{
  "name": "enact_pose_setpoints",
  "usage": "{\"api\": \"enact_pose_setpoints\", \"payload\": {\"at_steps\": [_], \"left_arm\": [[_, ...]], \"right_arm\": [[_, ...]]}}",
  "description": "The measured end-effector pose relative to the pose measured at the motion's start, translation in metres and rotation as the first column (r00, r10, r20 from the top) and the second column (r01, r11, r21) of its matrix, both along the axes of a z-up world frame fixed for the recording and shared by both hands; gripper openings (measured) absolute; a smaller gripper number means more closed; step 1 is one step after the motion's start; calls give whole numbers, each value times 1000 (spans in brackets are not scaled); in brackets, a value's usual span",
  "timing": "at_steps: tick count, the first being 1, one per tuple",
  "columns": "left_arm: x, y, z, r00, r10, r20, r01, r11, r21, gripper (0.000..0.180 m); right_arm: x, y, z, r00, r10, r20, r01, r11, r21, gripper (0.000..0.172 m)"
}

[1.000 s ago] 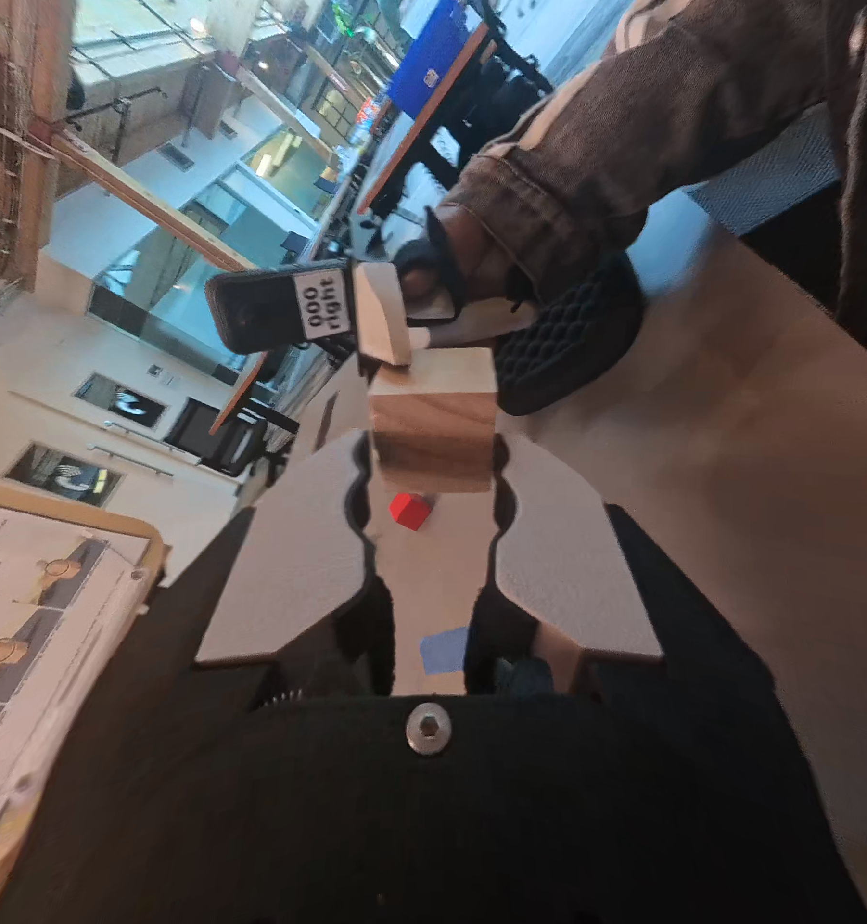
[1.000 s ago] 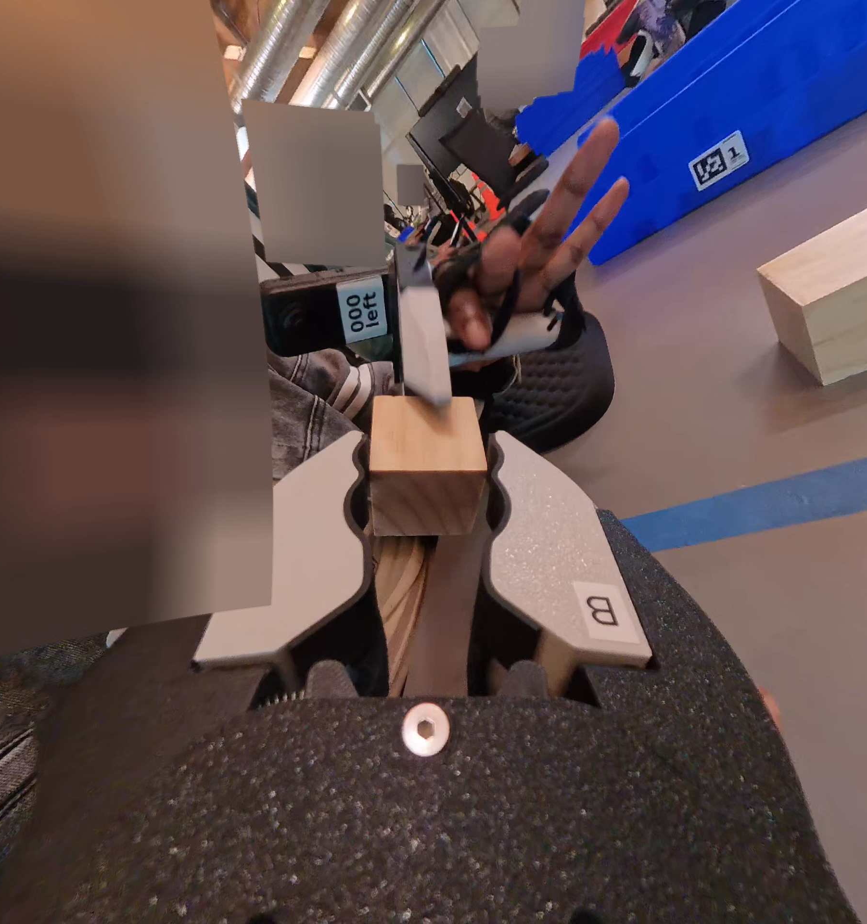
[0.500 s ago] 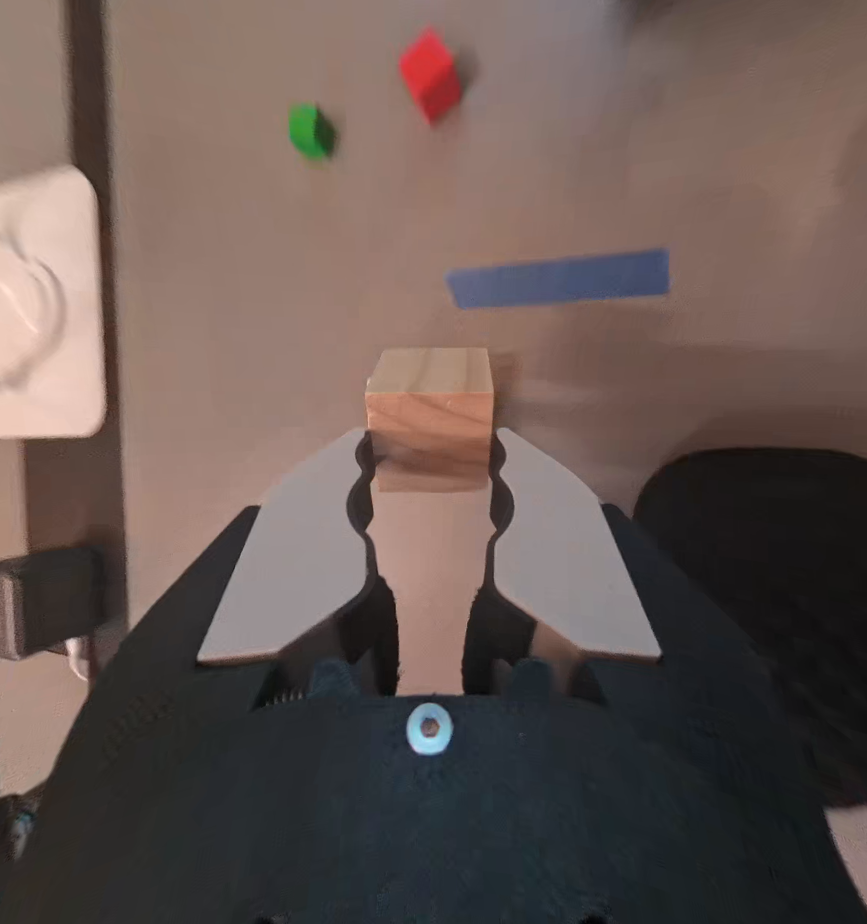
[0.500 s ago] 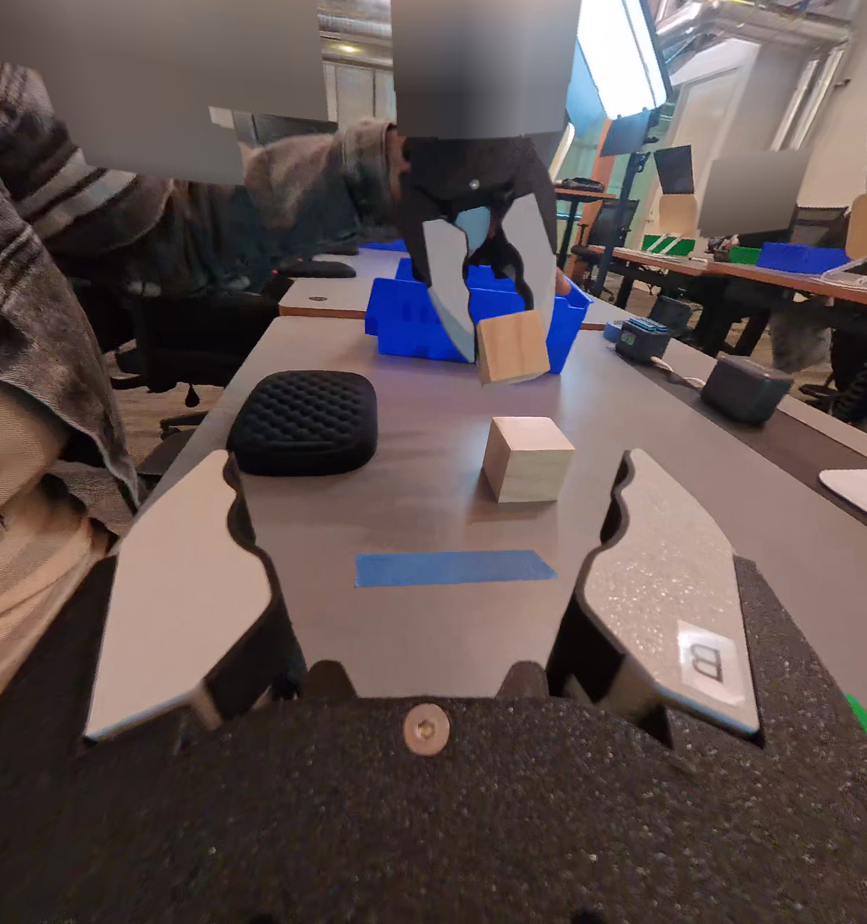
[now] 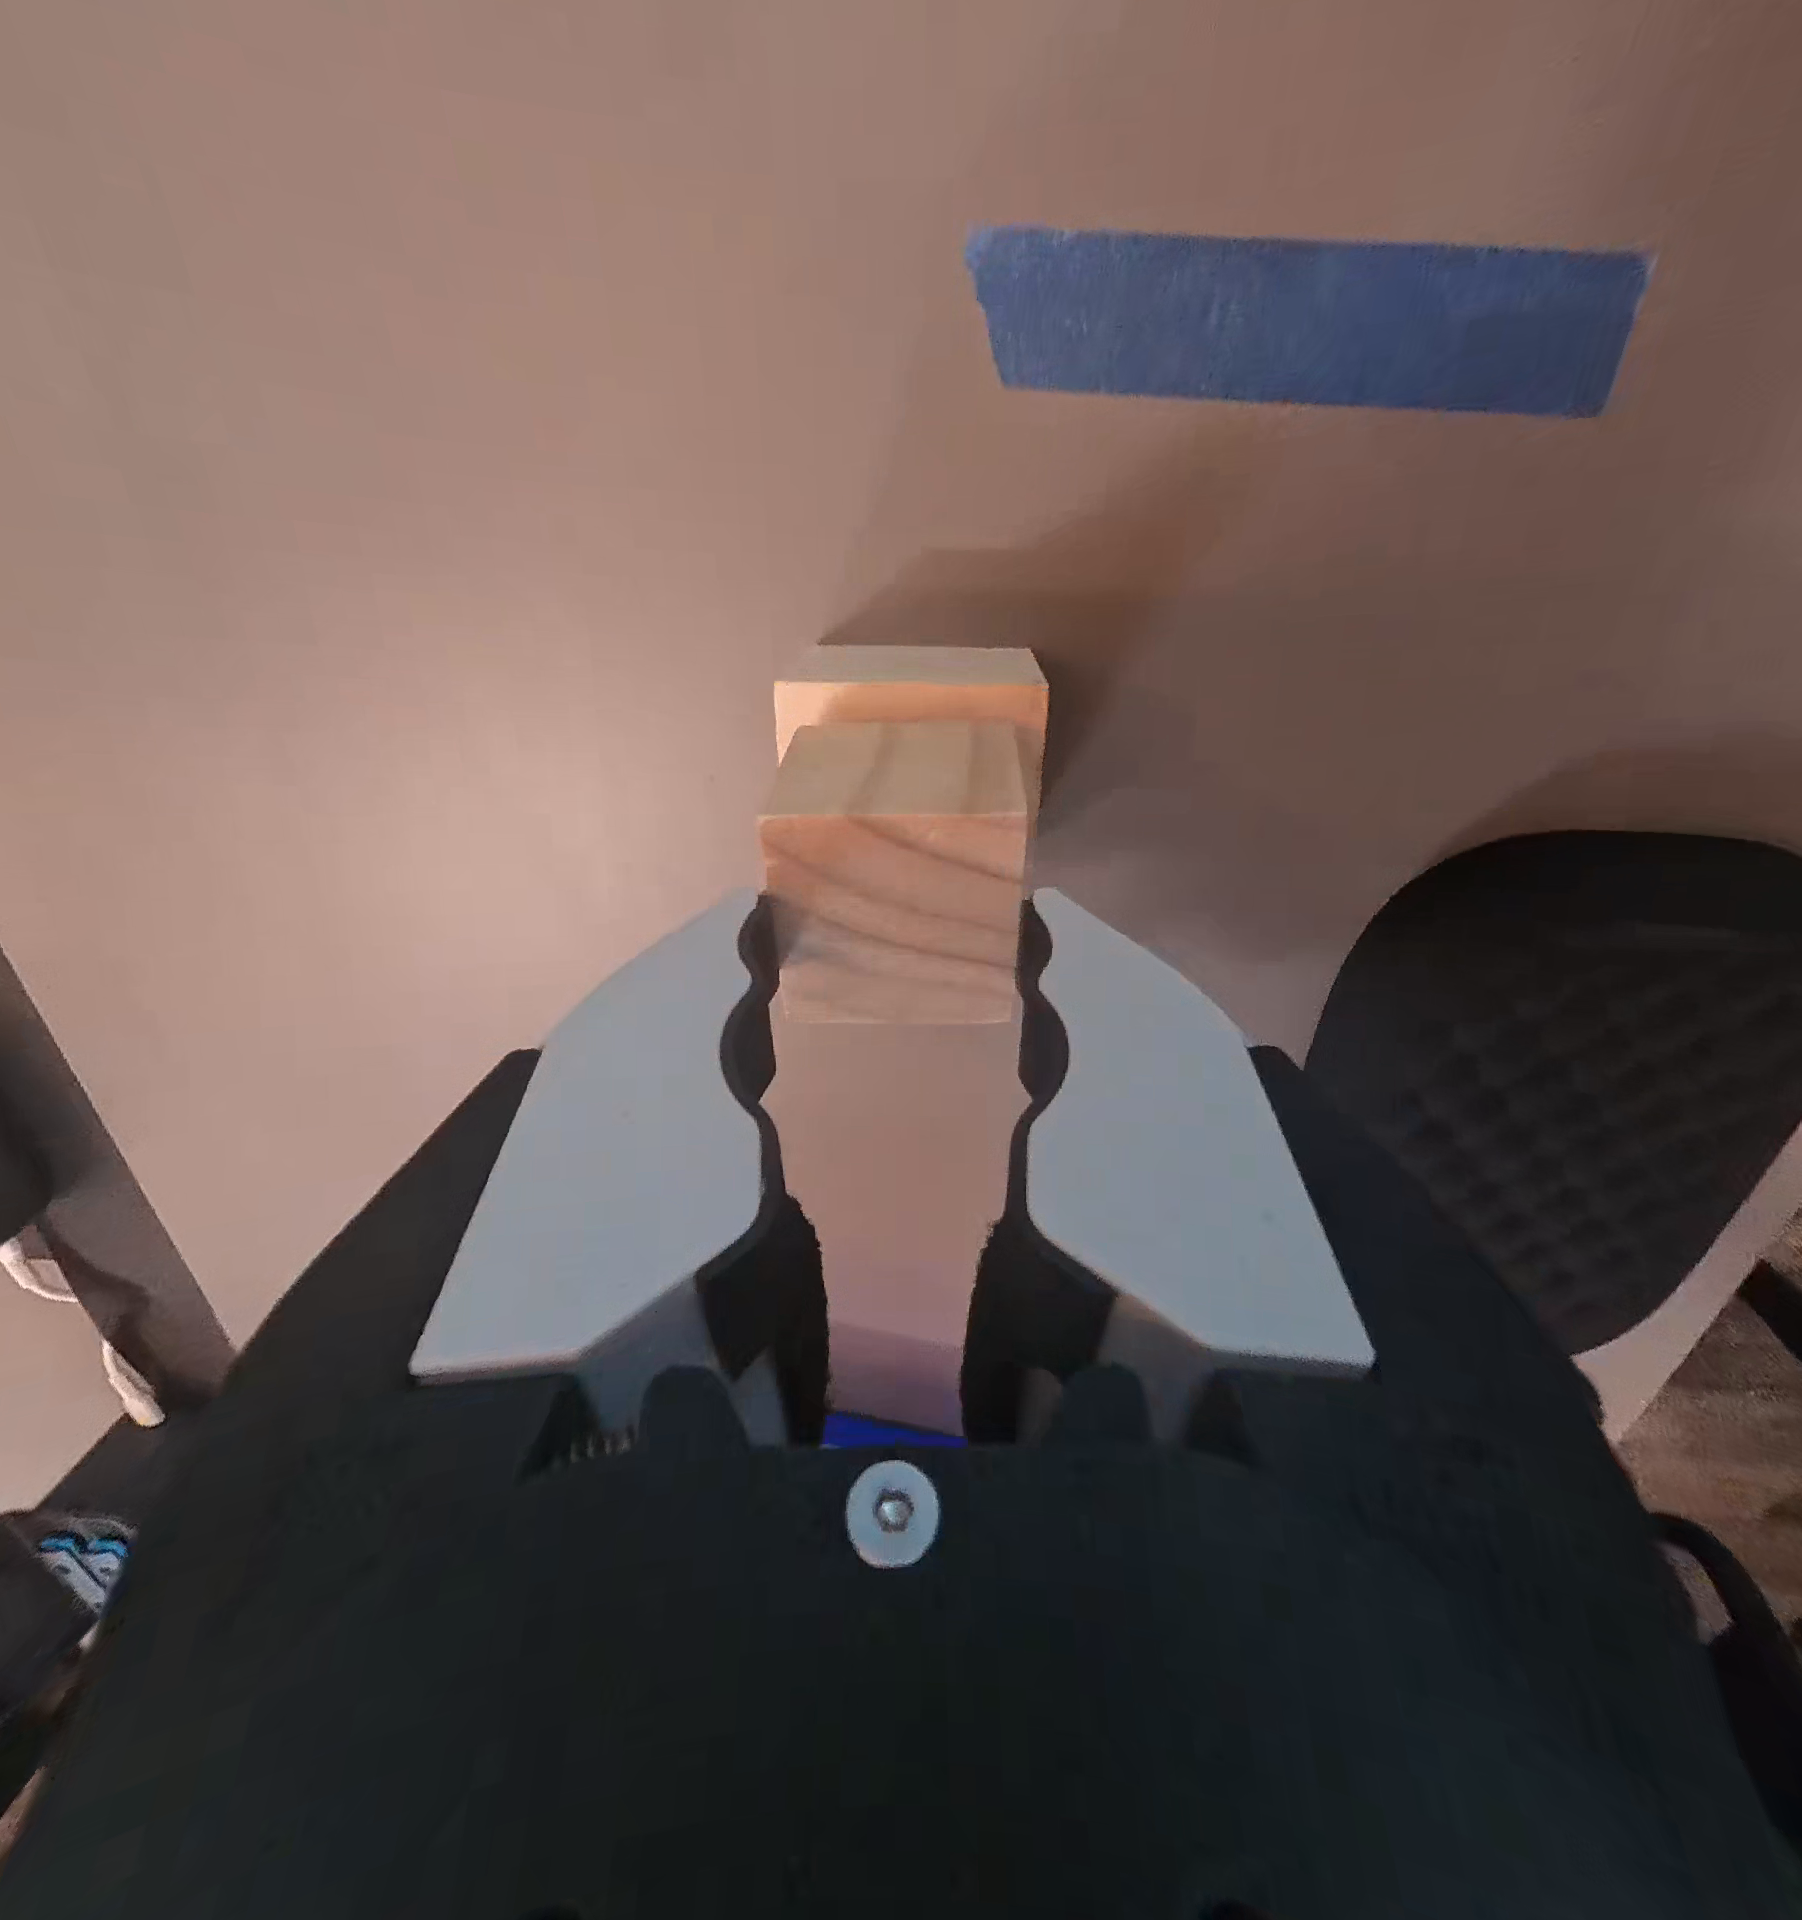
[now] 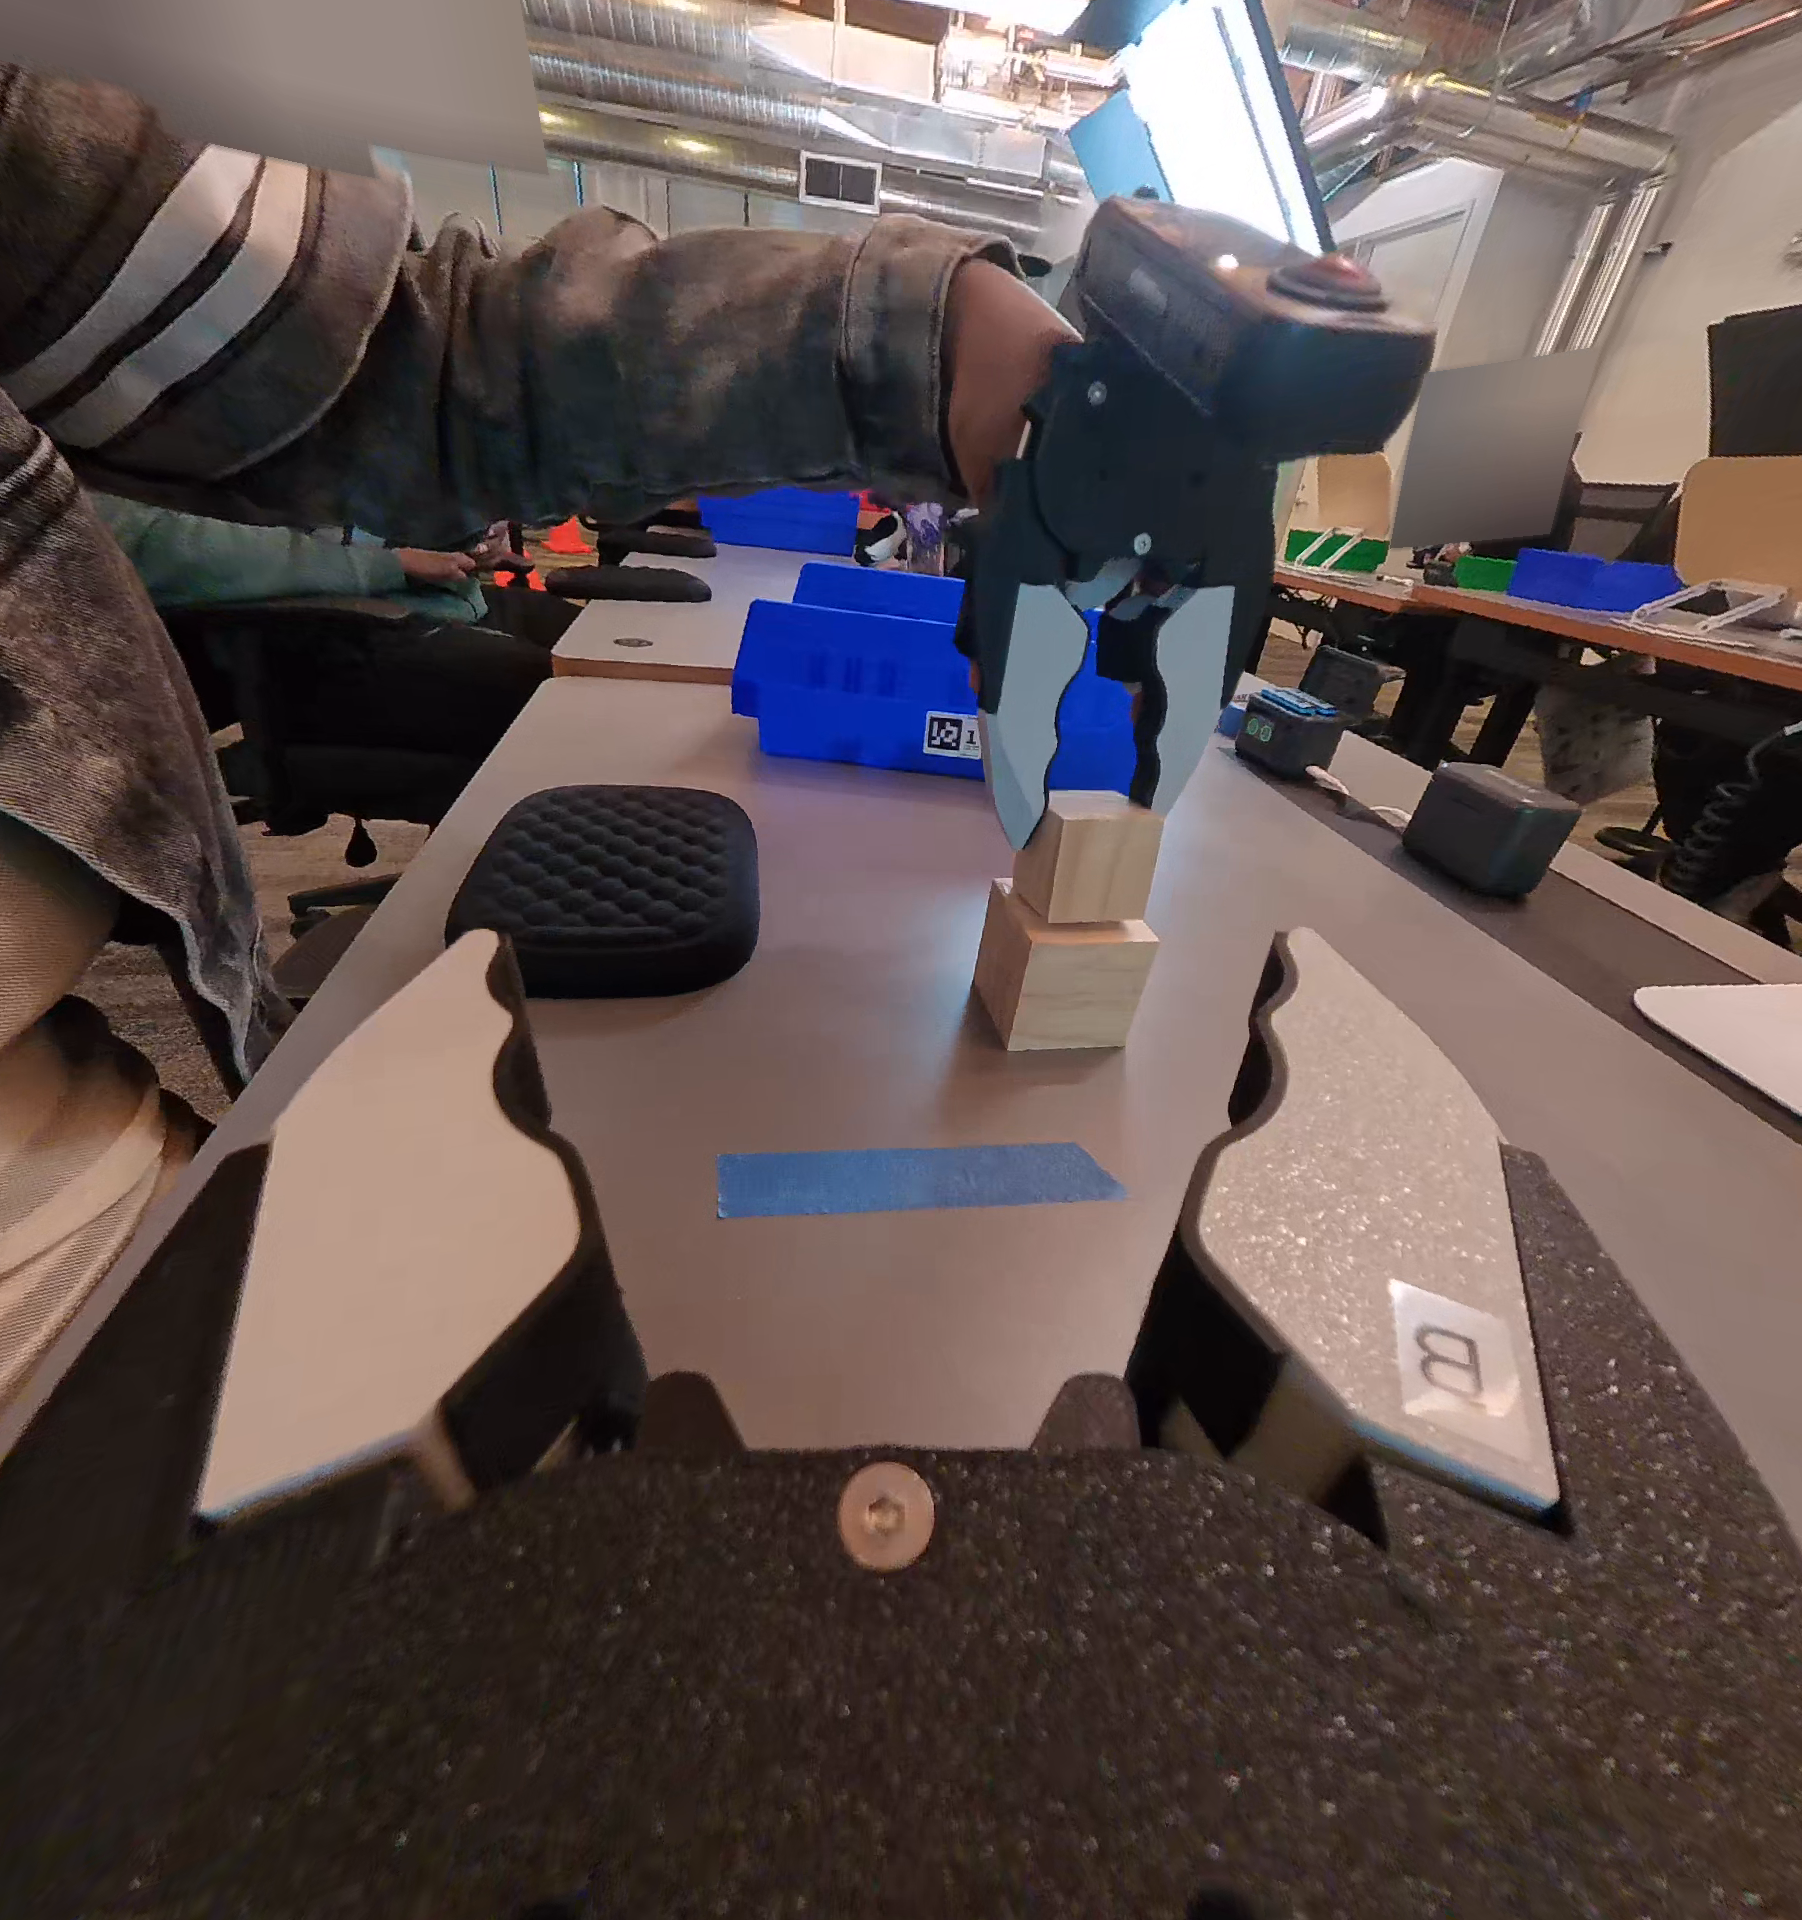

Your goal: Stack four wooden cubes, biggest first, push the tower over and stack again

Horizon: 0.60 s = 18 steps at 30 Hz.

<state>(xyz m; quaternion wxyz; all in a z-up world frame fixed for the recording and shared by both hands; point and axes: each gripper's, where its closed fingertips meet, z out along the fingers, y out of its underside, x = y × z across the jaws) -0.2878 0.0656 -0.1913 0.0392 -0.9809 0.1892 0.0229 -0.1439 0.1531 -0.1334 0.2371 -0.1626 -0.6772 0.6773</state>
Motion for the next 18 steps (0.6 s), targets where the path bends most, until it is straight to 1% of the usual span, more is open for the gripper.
{"api": "enact_pose_setpoints", "payload": {"at_steps": [9, 18], "left_arm": [[0, 0, -1, 999, -32, 2, 32, 999, -39, 44], [0, 3, -2, 999, -50, -12, 50, 998, -44, 47]], "right_arm": [[1, 1, 3, 1000, 2, -6, -2, 1000, -10, 127], [0, 1, 0, 1000, -4, 2, 4, 1000, 4, 127]]}}
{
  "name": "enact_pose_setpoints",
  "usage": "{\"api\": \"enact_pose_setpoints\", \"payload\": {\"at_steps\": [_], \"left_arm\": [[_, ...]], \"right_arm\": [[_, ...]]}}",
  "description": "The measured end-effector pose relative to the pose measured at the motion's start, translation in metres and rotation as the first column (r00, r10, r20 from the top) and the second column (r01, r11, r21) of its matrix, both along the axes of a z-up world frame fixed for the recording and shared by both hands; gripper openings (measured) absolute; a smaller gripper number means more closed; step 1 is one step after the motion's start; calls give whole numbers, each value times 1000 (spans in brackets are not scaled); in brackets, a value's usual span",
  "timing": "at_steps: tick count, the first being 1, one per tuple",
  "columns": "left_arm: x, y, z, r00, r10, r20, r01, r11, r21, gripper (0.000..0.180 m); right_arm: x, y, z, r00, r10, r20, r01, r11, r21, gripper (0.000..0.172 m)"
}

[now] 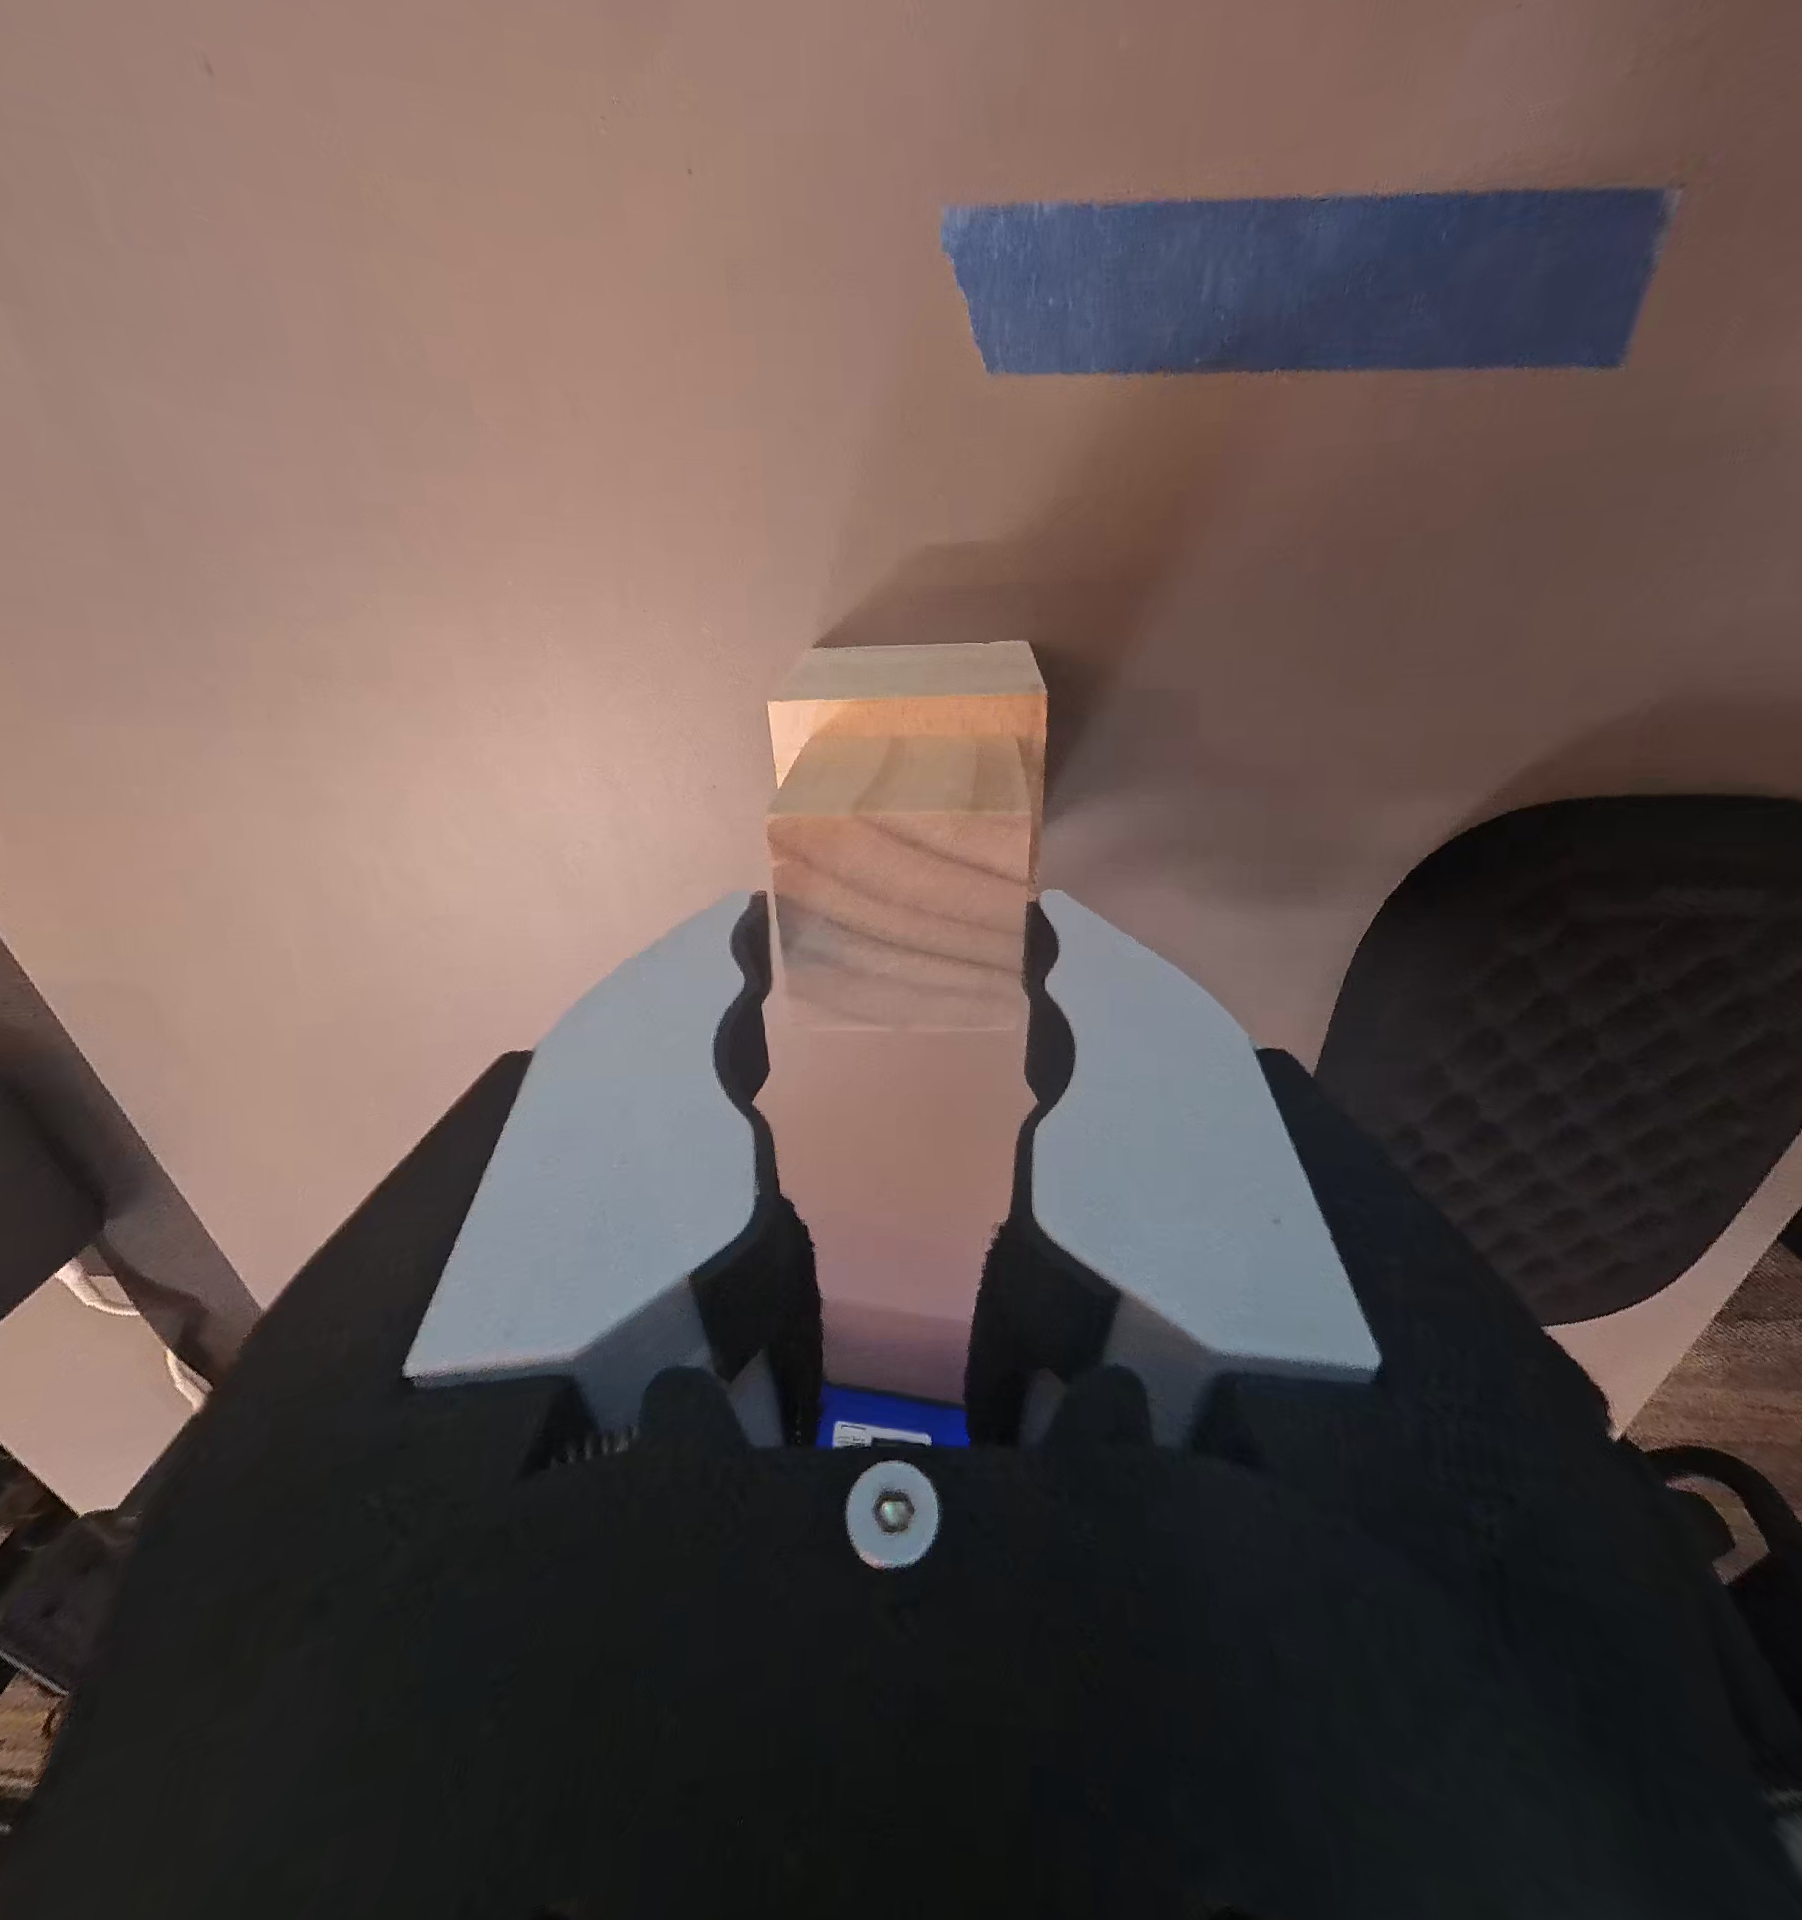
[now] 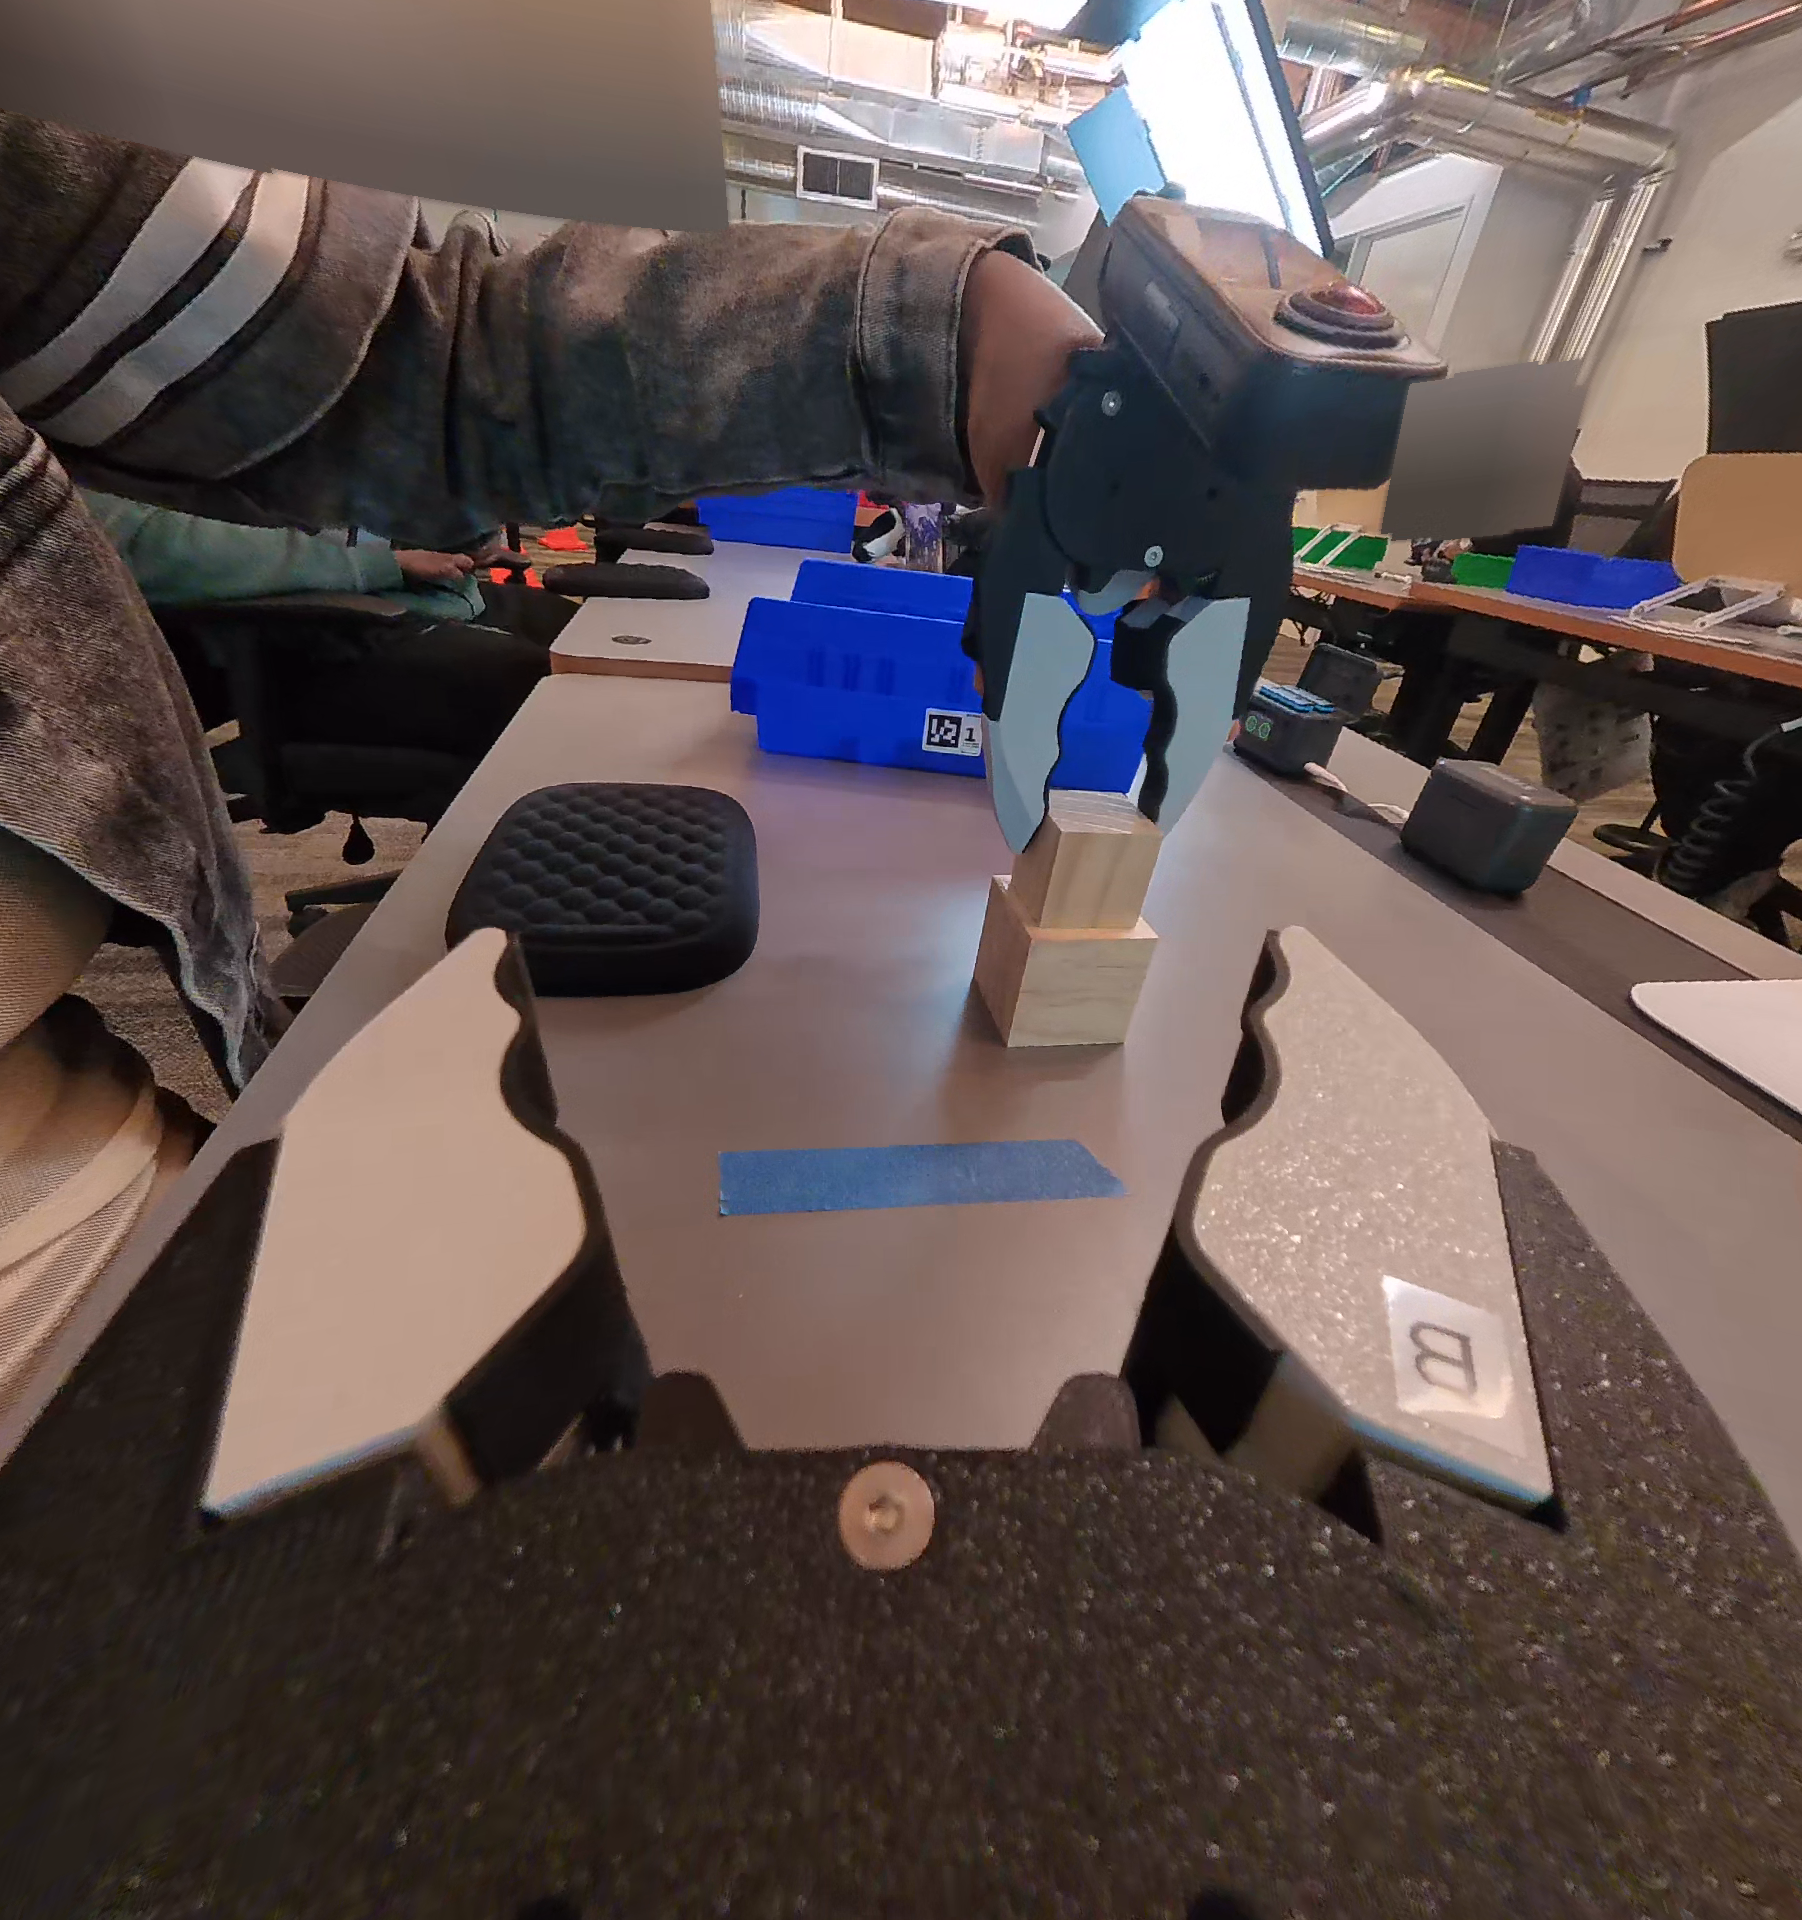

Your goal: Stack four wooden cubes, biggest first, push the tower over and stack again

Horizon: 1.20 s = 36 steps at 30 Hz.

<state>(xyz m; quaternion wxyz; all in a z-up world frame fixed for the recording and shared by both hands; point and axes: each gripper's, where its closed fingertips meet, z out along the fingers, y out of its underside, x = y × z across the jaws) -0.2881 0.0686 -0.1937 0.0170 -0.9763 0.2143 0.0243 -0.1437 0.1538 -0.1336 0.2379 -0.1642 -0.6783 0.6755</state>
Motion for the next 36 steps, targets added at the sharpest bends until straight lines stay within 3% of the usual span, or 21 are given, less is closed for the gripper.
{"api": "enact_pose_setpoints", "payload": {"at_steps": [4, 6, 10, 12, 13, 16, 18, 19, 21, 24, 25, 27, 28, 30, 31, 33, 36], "left_arm": [[0, -1, 0, 1000, -4, 4, 4, 1000, 5, 48], [5, -1, 3, 999, -3, 39, 2, 1000, 22, 50], [12, 15, 29, 996, 19, 92, -43, 964, 261, 60], [21, 32, 54, 992, 30, 119, -84, 872, 482, 64], [28, 39, 69, 991, 29, 133, -103, 796, 597, 66], [51, 49, 110, 990, 14, 144, -131, 502, 855, 73], [65, 47, 127, 992, 26, 121, -123, 309, 943, 74], [73, 45, 130, 993, 31, 111, -116, 243, 963, 74], [85, 41, 128, 993, 64, 97, -106, 164, 981, 74], [100, 39, 115, 993, 105, 59, -73, 134, 988, 74], [104, 40, 111, 992, 121, 45, -59, 120, 991, 74], [115, 43, 107, 991, 132, 7, -18, 75, 997, 74], [121, 45, 104, 992, 123, -25, 18, 60, 998, 74], [133, 52, 91, 987, 86, -133, 125, 88, 988, 74], [139, 56, 83, 975, 51, -215, 208, 124, 970, 74], [152, 62, 66, 917, -44, -396, 396, 203, 895, 74], [173, 66, 43, 812, -230, -536, 583, 271, 766, 74]], "right_arm": [[-9, 8, -7, 997, -68, 27, 67, 997, 38, 124], [-22, 22, -17, 982, -172, 74, 167, 983, 74, 115], [-51, 76, -39, 859, -468, 209, 446, 883, 144, 83], [-56, 94, -42, 805, -533, 262, 518, 845, 129, 67], [-59, 101, -45, 776, -560, 289, 546, 827, 136, 59], [-64, 107, -62, 719, -598, 354, 553, 801, 229, 55], [-65, 109, -81, 673, -633, 383, 521, 773, 361, 52], [-64, 109, -92, 649, -646, 401, 491, 759, 428, 55], [-63, 108, -110, 608, -673, 420, 438, 726, 529, 55], [-65, 111, -121, 588, -708, 391, 410, 678, 610, 29], [-67, 111, -121, 597, -705, 384, 408, 678, 611, 29], [-67, 97, -107, 676, -625, 390, 390, 753, 529, 29], [-64, 79, -92, 749, -518, 413, 348, 838, 420, 28], [-42, 35, -53, 868, -159, 471, 123, 987, 107, 28], [-24, 18, -38, 868, 47, 494, -33, 999, -36, 28], [9, -2, -23, 783, 341, 521, -268, 940, -212, 28], [34, -17, -19, 696, 500, 514, -430, 865, -260, 28]]}}
